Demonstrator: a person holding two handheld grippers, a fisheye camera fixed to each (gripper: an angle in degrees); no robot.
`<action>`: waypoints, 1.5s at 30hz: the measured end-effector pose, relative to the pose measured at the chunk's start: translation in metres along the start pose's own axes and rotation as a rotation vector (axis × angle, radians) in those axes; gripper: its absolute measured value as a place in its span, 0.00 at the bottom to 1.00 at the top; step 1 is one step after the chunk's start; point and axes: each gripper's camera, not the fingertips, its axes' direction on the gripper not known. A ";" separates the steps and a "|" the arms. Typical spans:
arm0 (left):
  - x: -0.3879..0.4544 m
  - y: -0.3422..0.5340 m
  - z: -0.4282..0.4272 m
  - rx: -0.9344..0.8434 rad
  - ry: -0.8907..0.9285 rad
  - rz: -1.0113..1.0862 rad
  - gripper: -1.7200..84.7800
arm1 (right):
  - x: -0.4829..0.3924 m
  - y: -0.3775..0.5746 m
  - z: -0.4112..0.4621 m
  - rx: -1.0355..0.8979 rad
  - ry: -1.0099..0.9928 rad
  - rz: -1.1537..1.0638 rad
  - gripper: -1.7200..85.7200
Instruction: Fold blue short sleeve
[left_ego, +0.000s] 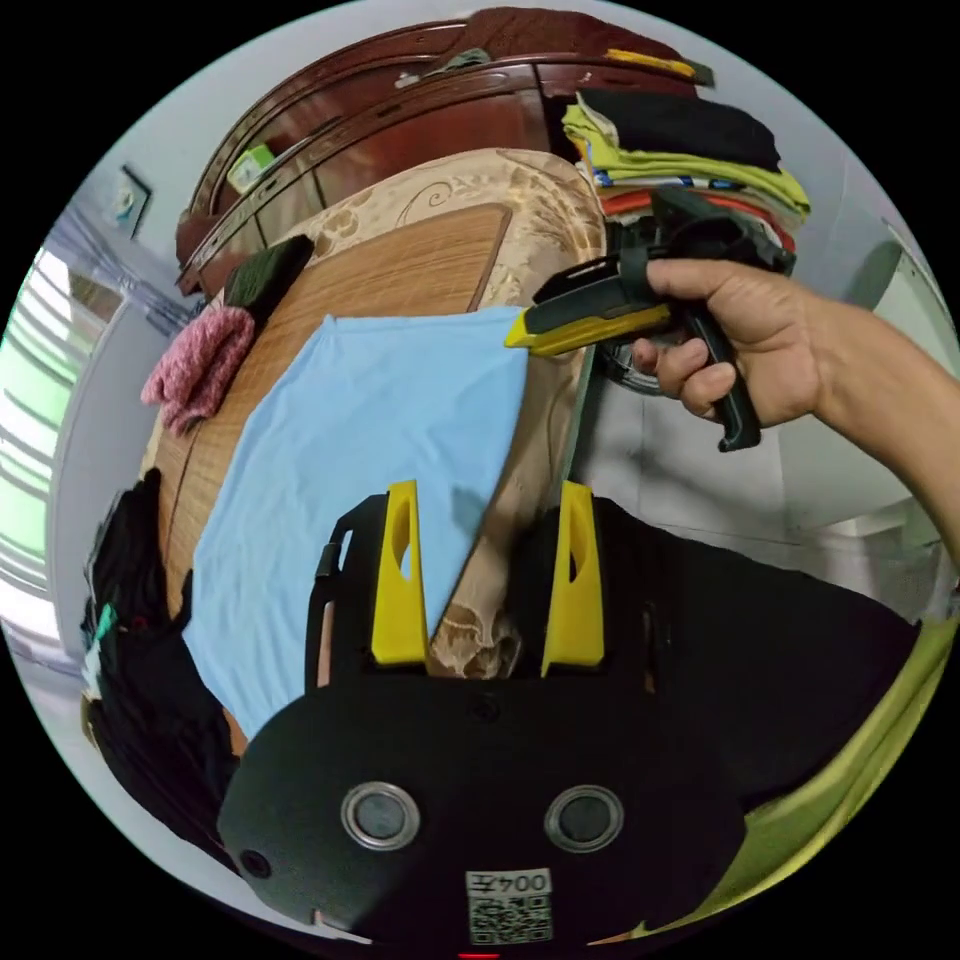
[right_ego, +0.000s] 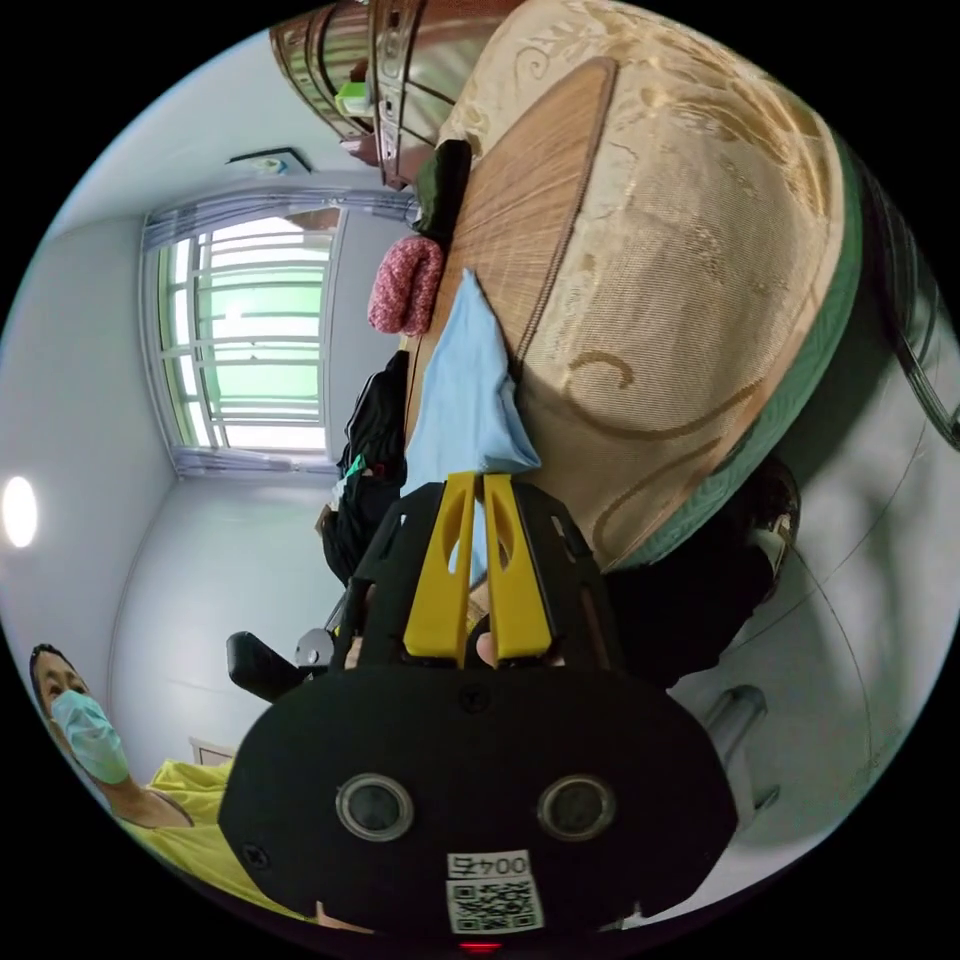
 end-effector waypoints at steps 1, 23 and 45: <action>0.003 -0.005 0.001 0.006 -0.027 0.005 0.22 | -0.005 -0.004 0.002 -0.009 -0.007 -0.017 0.03; -0.103 0.054 0.050 0.220 0.201 -0.362 0.02 | -0.077 -0.168 0.101 -0.247 -0.160 0.048 0.32; -0.118 0.373 0.204 0.453 0.423 -0.843 0.02 | -0.370 -0.291 0.324 -0.337 -0.025 -0.199 0.01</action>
